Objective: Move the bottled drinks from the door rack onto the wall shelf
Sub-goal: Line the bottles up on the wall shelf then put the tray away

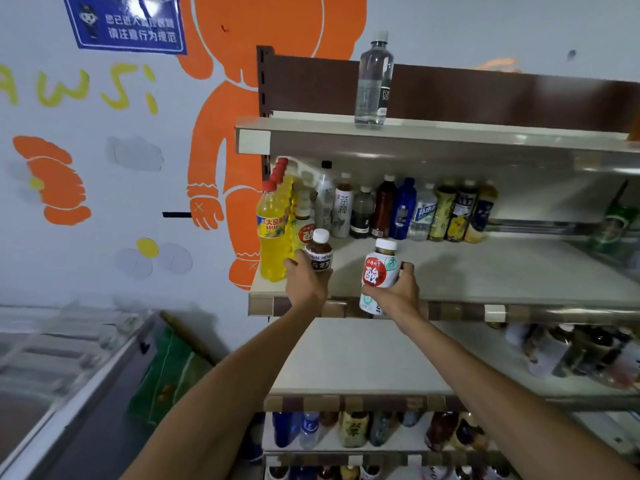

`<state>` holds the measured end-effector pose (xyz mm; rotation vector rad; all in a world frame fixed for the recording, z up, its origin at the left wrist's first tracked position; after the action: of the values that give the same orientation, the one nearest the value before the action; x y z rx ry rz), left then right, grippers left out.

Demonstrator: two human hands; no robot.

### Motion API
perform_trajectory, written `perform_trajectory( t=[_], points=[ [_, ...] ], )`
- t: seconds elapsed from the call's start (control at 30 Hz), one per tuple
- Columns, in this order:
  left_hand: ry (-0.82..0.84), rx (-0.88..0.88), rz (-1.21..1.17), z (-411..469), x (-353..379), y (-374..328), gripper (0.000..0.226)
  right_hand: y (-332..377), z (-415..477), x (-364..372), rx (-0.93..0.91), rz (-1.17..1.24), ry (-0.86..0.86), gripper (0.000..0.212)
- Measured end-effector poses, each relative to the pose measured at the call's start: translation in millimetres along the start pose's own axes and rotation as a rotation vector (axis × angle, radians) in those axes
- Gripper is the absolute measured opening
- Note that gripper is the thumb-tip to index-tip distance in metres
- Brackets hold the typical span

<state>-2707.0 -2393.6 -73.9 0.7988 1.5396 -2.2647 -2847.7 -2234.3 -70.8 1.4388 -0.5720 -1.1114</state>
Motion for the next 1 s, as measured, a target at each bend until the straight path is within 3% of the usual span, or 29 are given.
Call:
perform_trajectory(
  t=[0.17, 0.33, 0.6, 0.77, 1.0],
  points=[
    [-0.033, -0.055, 0.108, 24.0, 14.1, 10.6, 0.058, 8.1, 35.2, 4.1, -0.057, 0.012, 0.008, 0.067],
    [-0.092, -0.166, 0.051, 32.4, 30.3, 20.5, 0.057, 16.0, 69.2, 12.5, -0.078, 0.049, 0.022, 0.07],
    [-0.148, -0.185, -0.008, 54.9, 42.9, 16.7, 0.066, 10.3, 95.9, 36.1, -0.062, 0.084, 0.113, 0.067],
    [-0.15, -0.242, -0.008, 70.5, 53.7, 17.0, 0.052, -1.4, 98.8, 42.5, -0.033, 0.09, 0.184, 0.066],
    [-0.173, -0.193, 0.005, 82.8, 59.2, 20.8, 0.048, -2.6, 91.4, 39.3, -0.046, 0.063, 0.228, 0.071]
  ],
)
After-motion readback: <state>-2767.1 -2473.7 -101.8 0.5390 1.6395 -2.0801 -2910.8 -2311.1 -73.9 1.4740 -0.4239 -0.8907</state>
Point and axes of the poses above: each hand's wrist, its own z-axis towards the middle knuckle, its own x-axis out of the palm, y = z × x, the point moved 7 cm from there along z, towards the middle knuckle, and after that the axes turned 4 degrees about z, right-handed, at the moved point
